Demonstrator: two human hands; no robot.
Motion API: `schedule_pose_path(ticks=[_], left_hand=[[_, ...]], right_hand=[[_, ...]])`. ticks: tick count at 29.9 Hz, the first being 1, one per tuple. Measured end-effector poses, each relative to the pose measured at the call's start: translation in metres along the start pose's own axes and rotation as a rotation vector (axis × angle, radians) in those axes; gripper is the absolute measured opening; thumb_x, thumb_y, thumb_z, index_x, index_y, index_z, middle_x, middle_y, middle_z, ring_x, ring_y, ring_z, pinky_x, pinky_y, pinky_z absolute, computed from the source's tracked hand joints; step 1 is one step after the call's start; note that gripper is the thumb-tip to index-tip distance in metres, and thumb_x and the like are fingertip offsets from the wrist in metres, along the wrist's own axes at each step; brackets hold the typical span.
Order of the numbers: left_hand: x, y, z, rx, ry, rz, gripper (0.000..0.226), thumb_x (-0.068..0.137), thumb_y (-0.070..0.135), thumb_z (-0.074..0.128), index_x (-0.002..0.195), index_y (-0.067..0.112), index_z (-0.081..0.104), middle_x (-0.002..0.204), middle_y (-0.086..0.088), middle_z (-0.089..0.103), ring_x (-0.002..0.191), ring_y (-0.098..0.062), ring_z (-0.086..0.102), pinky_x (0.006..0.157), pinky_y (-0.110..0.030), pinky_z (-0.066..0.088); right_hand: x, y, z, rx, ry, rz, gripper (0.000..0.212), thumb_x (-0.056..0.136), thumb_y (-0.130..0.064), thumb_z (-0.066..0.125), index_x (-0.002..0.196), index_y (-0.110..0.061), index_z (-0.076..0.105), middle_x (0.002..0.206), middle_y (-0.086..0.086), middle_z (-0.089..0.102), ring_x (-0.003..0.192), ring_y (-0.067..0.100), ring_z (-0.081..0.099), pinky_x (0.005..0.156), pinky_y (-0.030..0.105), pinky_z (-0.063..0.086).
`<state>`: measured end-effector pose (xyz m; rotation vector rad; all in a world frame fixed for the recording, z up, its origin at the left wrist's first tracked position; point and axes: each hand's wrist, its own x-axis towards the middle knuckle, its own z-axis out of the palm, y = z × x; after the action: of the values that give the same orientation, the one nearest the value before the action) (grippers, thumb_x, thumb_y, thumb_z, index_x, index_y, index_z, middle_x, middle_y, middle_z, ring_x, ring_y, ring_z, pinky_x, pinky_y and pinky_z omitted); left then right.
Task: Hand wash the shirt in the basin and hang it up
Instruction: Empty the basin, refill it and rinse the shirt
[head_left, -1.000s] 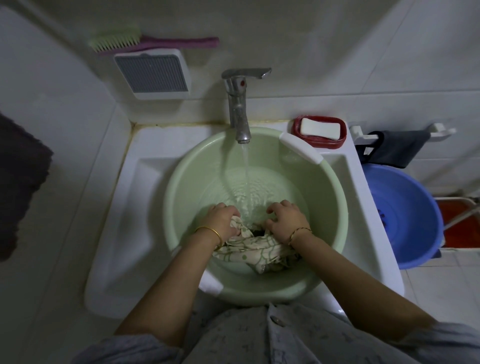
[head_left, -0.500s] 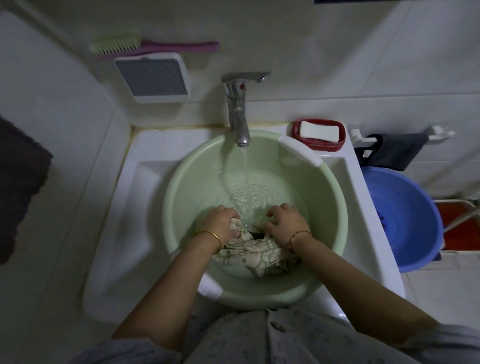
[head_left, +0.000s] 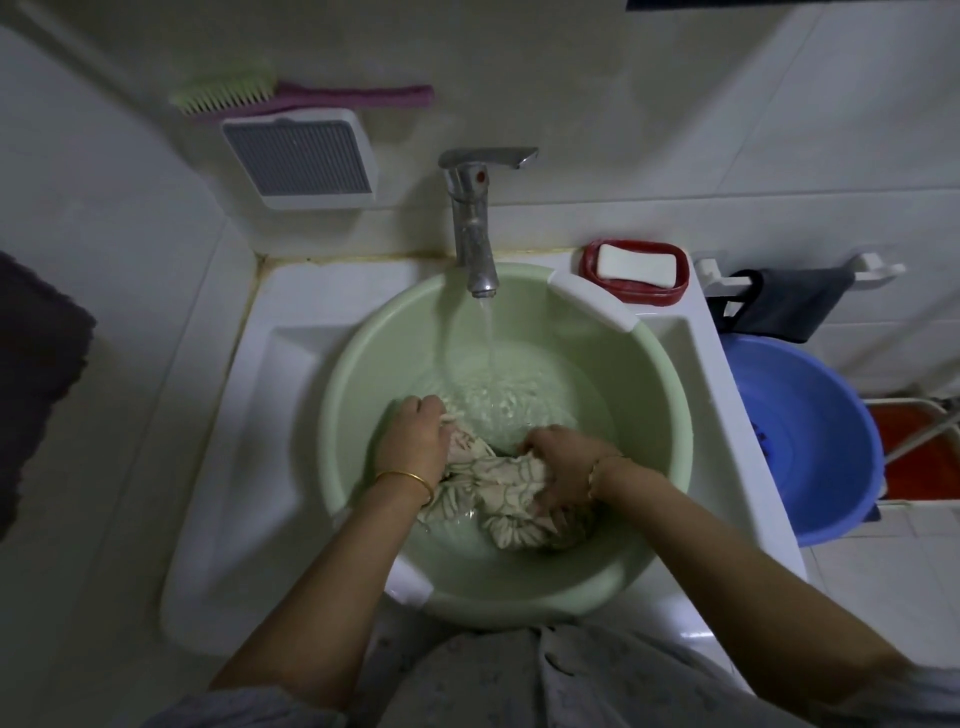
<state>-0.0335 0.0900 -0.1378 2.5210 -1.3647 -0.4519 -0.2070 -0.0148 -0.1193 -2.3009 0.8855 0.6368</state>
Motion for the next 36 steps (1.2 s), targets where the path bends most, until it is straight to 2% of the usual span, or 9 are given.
schedule_pose_path(ticks=[4, 7, 12, 20, 24, 28, 30, 33, 36], left_hand=[[-0.002, 0.011, -0.014, -0.201, -0.104, 0.101, 0.06, 0.081, 0.062, 0.03, 0.114, 0.025, 0.064, 0.124, 0.001, 0.058, 0.117, -0.021, 0.05, 0.102, -0.033, 0.035], [-0.009, 0.019, -0.022, -0.394, -0.352, 0.057, 0.041, 0.093, 0.047, 0.049, 0.125, 0.023, 0.055, 0.118, 0.006, 0.057, 0.105, -0.008, 0.05, 0.08, -0.015, 0.037], [-0.002, 0.012, -0.025, -0.423, -0.273, -0.022, 0.029, 0.093, 0.035, 0.054, 0.114, 0.015, 0.052, 0.096, -0.002, 0.06, 0.09, -0.02, 0.059, 0.067, -0.024, 0.037], [0.014, 0.019, -0.029, -0.193, 0.052, -0.03, 0.022, 0.088, 0.014, 0.055, 0.109, 0.007, 0.052, 0.104, -0.019, 0.059, 0.095, -0.036, 0.056, 0.081, -0.04, 0.045], [0.016, 0.02, -0.014, 0.02, 0.149, 0.111, 0.022, 0.077, 0.012, 0.063, 0.099, 0.008, 0.06, 0.105, -0.015, 0.056, 0.102, -0.035, 0.049, 0.089, -0.039, 0.037], [0.014, 0.02, 0.001, 0.079, -0.274, 0.082, 0.033, 0.087, 0.034, 0.056, 0.114, 0.016, 0.06, 0.121, -0.009, 0.052, 0.119, -0.028, 0.042, 0.101, -0.037, 0.037], [0.01, 0.025, 0.002, -0.003, -0.269, 0.037, 0.024, 0.083, 0.033, 0.058, 0.104, 0.022, 0.065, 0.111, -0.006, 0.055, 0.115, -0.026, 0.045, 0.098, -0.036, 0.04], [0.003, 0.033, -0.006, -0.334, -0.486, -0.056, 0.02, 0.078, 0.021, 0.065, 0.098, 0.024, 0.061, 0.089, 0.002, 0.058, 0.097, -0.021, 0.057, 0.072, -0.026, 0.046], [-0.003, 0.03, -0.016, -0.483, -0.701, -0.069, 0.047, 0.064, 0.037, 0.077, 0.104, 0.018, 0.061, 0.1, 0.002, 0.065, 0.1, -0.019, 0.06, 0.087, -0.031, 0.049]], right_hand=[[0.012, -0.002, -0.013, 0.301, 0.135, 0.147, 0.051, 0.085, -0.042, 0.065, 0.122, -0.009, 0.053, 0.125, 0.012, 0.058, 0.112, 0.027, 0.054, 0.087, 0.029, 0.041], [0.016, -0.007, -0.022, 0.535, 0.063, 0.173, 0.067, 0.086, -0.052, 0.058, 0.131, -0.003, 0.051, 0.132, 0.013, 0.055, 0.119, 0.027, 0.053, 0.095, 0.028, 0.04], [0.023, -0.02, -0.044, 0.353, -0.042, 0.206, 0.079, 0.082, -0.068, 0.049, 0.126, -0.003, 0.056, 0.129, 0.015, 0.057, 0.114, 0.028, 0.056, 0.088, 0.027, 0.041], [0.02, -0.025, -0.065, -0.105, 0.633, 0.219, 0.048, 0.085, -0.037, 0.063, 0.122, -0.014, 0.045, 0.122, 0.009, 0.046, 0.116, 0.032, 0.045, 0.094, 0.044, 0.041], [0.021, -0.02, -0.058, 0.002, 0.346, 0.285, 0.05, 0.09, -0.042, 0.055, 0.129, -0.012, 0.045, 0.126, 0.014, 0.048, 0.114, 0.034, 0.049, 0.094, 0.044, 0.046], [0.023, -0.025, -0.032, 0.053, 0.081, 0.292, 0.062, 0.088, -0.035, 0.062, 0.136, -0.005, 0.036, 0.136, 0.018, 0.041, 0.122, 0.037, 0.046, 0.101, 0.041, 0.04], [0.022, -0.023, -0.03, 0.07, 0.106, 0.242, 0.043, 0.089, -0.015, 0.057, 0.128, -0.004, 0.043, 0.131, 0.017, 0.047, 0.118, 0.034, 0.05, 0.092, 0.033, 0.041], [0.017, -0.024, -0.036, 0.173, -0.009, 0.223, 0.031, 0.093, -0.024, 0.053, 0.116, -0.002, 0.055, 0.117, 0.014, 0.057, 0.101, 0.027, 0.054, 0.075, 0.024, 0.037], [0.012, -0.028, -0.037, 0.36, -0.135, 0.233, 0.029, 0.091, -0.032, 0.052, 0.101, -0.006, 0.06, 0.102, 0.012, 0.06, 0.088, 0.024, 0.056, 0.074, 0.028, 0.044]])
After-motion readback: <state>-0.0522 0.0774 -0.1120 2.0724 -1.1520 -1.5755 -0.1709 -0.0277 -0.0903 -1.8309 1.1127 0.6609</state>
